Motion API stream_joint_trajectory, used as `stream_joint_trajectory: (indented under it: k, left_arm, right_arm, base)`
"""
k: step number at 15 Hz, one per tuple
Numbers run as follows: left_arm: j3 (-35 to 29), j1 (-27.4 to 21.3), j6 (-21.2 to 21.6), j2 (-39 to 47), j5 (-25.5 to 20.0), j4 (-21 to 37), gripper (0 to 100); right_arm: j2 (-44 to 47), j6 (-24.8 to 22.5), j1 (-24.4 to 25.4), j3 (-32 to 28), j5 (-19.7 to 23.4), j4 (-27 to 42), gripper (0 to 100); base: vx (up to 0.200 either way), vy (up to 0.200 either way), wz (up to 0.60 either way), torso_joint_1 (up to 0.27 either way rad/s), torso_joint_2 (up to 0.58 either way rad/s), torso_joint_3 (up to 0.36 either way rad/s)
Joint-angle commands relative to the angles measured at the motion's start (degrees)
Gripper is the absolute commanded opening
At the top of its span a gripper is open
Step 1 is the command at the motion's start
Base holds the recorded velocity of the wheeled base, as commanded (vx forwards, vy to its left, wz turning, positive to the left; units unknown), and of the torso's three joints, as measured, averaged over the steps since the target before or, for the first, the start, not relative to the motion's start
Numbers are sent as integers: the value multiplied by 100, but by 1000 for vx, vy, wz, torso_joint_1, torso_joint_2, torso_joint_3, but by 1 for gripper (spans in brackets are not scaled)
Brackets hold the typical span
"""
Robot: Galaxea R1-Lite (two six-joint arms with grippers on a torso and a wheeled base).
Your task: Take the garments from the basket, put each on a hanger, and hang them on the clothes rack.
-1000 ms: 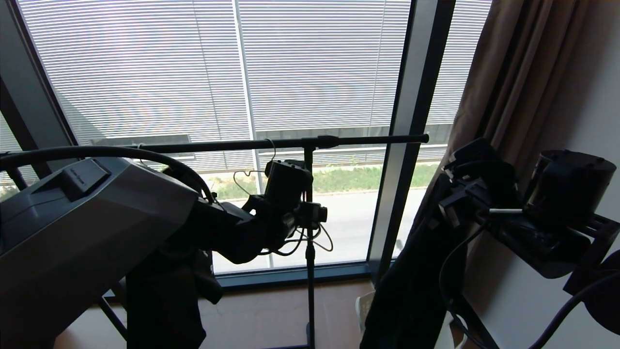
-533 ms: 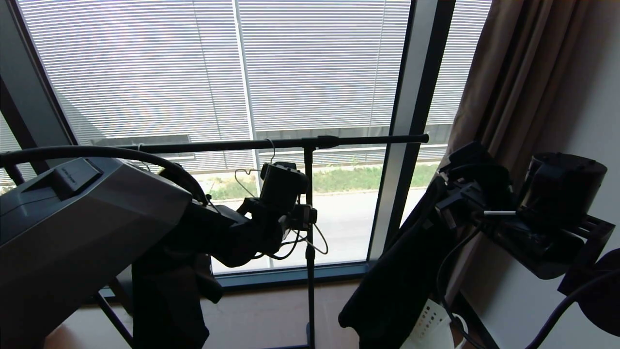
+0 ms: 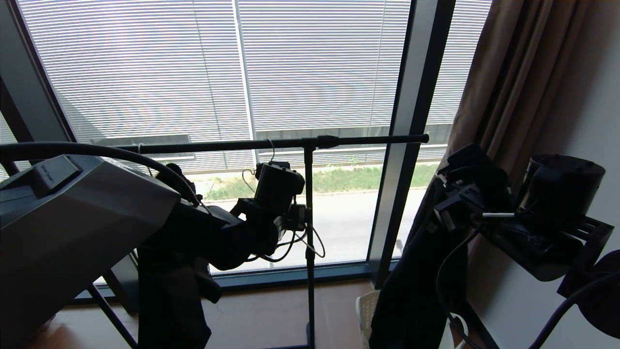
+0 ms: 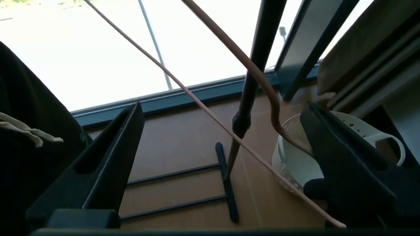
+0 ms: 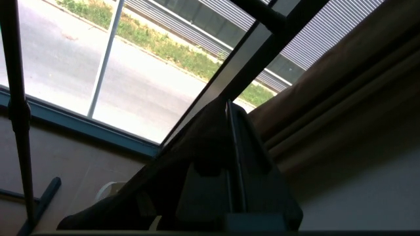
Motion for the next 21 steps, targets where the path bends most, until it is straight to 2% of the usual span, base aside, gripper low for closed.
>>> stream_joint_trajectory:
  k: [1,8,13,17,21]
  left_arm:
    - [88,-1,-14,-96,43,-3,100]
    - [325,87,-49,-245,87,-3,100]
    - [747,237,-49,-544,104,-12,100]
    - [659,175,-23,-500,95,-12,100]
    - [193,210,12,1,87,-12,100]
  right_arm:
    - [0,-3,-3,1,-2,-3,0]
    - [9,-3,-3,-8,-2,-3,0]
    - [88,-3,6,-25,-2,-3,0]
    - [79,-3,50,-8,-2,-3,0]
    - [79,6,85,1,-19,-3,0]
  base:
    - [0,0,0,0,0,0]
    - [0,0,0,0,0,0]
    - [0,0,0,0,0,0]
    - [0,0,0,0,0,0]
    - [0,0,0,0,0,0]
